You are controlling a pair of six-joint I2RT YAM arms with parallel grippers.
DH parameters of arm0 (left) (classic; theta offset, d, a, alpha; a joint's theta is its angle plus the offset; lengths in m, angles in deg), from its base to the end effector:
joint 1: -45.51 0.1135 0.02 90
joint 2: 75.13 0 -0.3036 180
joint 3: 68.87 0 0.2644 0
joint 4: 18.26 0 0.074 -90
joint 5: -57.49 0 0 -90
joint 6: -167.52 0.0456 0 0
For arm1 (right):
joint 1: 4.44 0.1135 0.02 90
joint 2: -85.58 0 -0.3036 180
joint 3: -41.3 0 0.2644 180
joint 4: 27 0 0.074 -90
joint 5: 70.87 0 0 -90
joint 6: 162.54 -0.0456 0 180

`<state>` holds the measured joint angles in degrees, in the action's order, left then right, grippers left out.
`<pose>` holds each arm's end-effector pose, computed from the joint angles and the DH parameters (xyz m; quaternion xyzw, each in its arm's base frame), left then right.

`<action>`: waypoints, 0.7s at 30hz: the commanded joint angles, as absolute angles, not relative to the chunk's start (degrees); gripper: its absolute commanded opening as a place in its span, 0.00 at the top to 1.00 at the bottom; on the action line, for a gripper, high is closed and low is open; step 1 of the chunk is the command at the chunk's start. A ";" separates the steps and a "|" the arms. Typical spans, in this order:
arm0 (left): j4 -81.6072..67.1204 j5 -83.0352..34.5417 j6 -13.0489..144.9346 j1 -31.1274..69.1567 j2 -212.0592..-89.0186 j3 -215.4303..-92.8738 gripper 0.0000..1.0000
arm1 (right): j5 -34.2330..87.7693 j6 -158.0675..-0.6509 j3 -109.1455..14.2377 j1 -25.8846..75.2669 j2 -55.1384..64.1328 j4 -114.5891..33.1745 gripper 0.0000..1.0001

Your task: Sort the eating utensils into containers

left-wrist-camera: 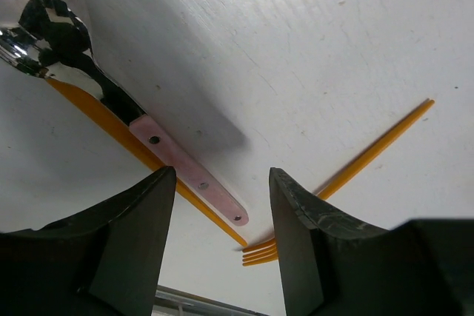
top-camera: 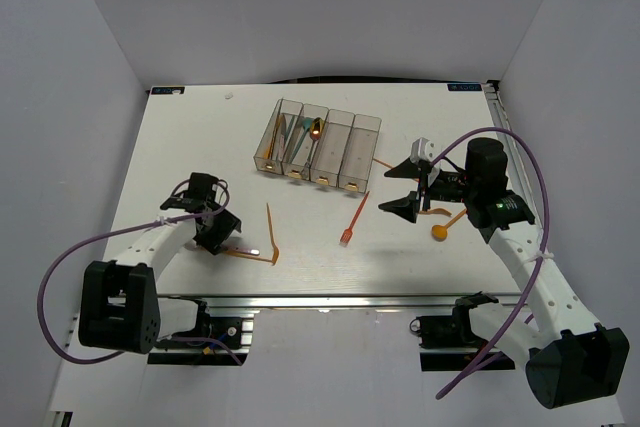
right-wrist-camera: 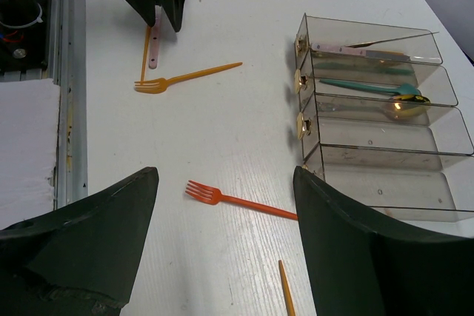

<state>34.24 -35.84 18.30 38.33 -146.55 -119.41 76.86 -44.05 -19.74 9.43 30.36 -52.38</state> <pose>0.2032 -0.0229 0.1925 -0.4377 0.8870 -0.0550 0.1366 0.1874 0.0860 0.3567 -0.5181 0.5665 0.3269 0.5511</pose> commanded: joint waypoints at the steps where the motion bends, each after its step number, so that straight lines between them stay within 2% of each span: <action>1: 33.71 -34.97 18.20 38.83 -144.04 -121.09 0.36 | 77.05 -44.51 -20.95 9.19 30.56 -50.83 0.20; 21: 32.04 -37.43 19.08 39.19 -149.92 -119.07 0.38 | 77.31 -44.60 -20.95 8.84 30.65 -50.92 0.20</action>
<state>33.06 -36.02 18.59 38.71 -149.17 -119.52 76.88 -44.05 -19.74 9.08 30.36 -52.38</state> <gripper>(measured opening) 0.621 0.799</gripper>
